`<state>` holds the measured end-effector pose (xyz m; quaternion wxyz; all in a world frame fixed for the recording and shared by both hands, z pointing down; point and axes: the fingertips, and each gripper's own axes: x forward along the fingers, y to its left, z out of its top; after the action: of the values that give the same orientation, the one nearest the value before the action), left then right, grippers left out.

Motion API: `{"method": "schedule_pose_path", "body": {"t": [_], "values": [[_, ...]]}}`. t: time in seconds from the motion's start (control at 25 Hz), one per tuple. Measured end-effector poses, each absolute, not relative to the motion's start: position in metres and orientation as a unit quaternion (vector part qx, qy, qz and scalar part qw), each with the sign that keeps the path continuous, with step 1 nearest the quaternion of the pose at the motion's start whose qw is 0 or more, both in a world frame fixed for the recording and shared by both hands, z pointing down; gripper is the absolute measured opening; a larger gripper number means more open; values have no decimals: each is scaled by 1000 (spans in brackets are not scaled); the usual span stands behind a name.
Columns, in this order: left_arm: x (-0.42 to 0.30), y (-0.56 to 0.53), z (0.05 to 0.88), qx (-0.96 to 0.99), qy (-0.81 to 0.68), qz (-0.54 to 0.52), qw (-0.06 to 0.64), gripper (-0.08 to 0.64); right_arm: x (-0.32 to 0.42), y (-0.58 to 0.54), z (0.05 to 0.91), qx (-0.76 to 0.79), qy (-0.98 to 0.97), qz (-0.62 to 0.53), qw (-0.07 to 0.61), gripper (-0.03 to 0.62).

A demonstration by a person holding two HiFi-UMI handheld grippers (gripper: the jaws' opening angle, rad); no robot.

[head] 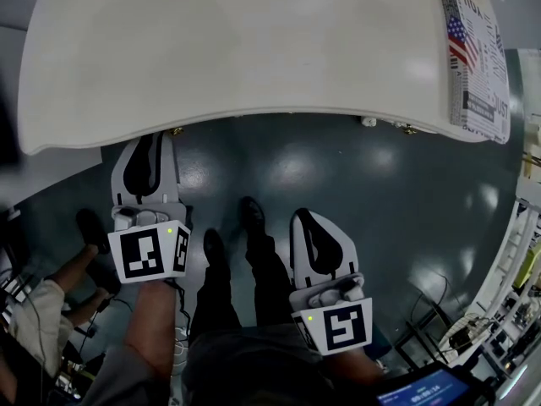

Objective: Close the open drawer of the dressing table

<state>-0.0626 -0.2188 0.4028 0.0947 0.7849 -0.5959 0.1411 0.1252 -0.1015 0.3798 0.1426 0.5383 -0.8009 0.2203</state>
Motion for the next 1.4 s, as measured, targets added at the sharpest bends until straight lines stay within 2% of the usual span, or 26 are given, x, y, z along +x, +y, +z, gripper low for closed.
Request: {"method": "schedule_pose_path", "body": {"t": [0.84, 1.08, 1.4], "values": [[-63, -226, 403, 788, -593, 133, 101, 62, 128, -101, 378, 542, -801, 214, 138, 15], [-63, -220, 395, 789, -593, 120, 103, 92, 120, -93, 372, 539, -805, 206, 138, 15], [-59, -181, 371, 791, -589, 116, 116, 98, 109, -85, 348, 537, -812, 193, 123, 15]]}}
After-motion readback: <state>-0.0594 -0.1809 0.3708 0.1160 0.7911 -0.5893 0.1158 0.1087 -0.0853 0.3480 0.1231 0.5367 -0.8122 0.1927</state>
